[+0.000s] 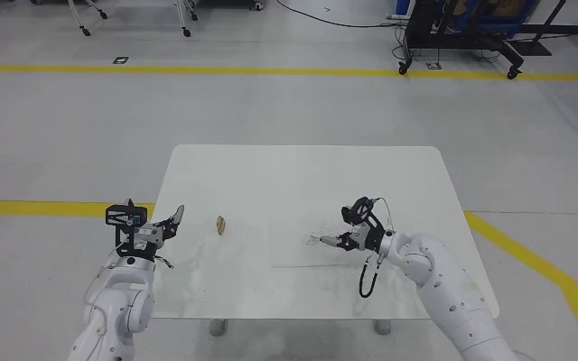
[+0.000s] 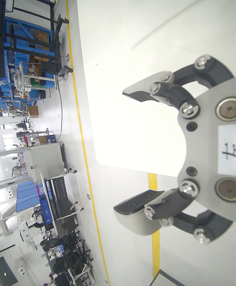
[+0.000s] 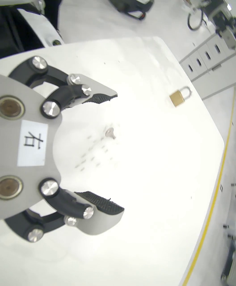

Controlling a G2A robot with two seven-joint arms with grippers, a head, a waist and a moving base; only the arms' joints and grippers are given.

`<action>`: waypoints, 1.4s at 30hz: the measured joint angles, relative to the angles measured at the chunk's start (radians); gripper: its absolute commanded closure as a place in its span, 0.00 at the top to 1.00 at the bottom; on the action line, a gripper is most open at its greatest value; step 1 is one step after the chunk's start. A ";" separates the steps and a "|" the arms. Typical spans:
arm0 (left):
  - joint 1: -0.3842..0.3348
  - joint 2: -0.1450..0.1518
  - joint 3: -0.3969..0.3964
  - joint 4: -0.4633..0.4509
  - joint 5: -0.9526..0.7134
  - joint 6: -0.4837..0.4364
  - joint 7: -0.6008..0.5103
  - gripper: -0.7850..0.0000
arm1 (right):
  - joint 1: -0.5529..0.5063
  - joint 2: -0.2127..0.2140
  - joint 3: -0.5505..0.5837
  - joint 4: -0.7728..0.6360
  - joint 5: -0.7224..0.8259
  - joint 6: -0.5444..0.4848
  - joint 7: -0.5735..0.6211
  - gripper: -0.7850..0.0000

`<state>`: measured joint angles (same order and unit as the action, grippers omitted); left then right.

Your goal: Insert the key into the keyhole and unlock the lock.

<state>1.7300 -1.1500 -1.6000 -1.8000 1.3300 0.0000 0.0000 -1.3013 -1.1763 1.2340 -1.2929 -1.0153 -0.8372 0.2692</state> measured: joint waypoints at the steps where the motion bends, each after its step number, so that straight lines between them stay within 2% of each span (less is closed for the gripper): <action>1: 0.000 0.000 0.000 0.000 0.000 0.000 0.000 1.00 | 0.015 0.001 -0.008 0.011 -0.005 -0.037 0.005 0.98; 3: 0.000 0.000 0.000 0.000 0.000 0.000 0.000 1.00 | 0.042 0.000 -0.032 0.025 -0.040 -0.095 0.002 0.83; 6: 0.000 0.000 0.000 0.000 0.000 0.000 0.000 1.00 | 0.071 0.000 -0.070 0.022 -0.143 -0.140 -0.029 0.53; 10: 0.000 0.000 0.000 0.000 0.000 0.000 0.000 1.00 | 0.093 -0.001 -0.114 0.029 -0.317 -0.107 -0.089 0.40; 14: 0.000 0.000 0.000 0.000 0.000 0.000 0.000 1.00 | 0.114 -0.002 -0.155 0.063 -0.433 -0.080 -0.149 0.38; 16: 0.000 0.000 0.000 0.000 0.000 0.000 0.000 1.00 | 0.127 -0.004 -0.175 0.082 -0.481 -0.060 -0.162 0.34; 17: 0.000 0.000 0.000 0.000 0.000 0.000 0.000 1.00 | 0.132 -0.004 -0.182 0.090 -0.496 -0.049 -0.166 0.22; 20: 0.000 0.000 0.000 0.000 0.000 0.000 0.000 1.00 | 0.145 -0.008 -0.199 0.113 -0.517 -0.020 -0.186 0.00; 33: 0.000 0.000 0.000 0.000 0.000 0.000 0.000 1.00 | 0.168 -0.006 -0.218 0.118 -0.541 0.005 -0.218 0.00; 42: 0.000 0.000 0.000 0.000 0.000 0.000 0.000 1.00 | 0.152 0.016 -0.146 0.073 -0.480 -0.017 -0.244 0.00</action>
<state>1.7300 -1.1500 -1.6000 -1.8000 1.3300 0.0000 0.0000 -1.1496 -1.1607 1.0876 -1.2199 -1.4949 -0.8542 0.0248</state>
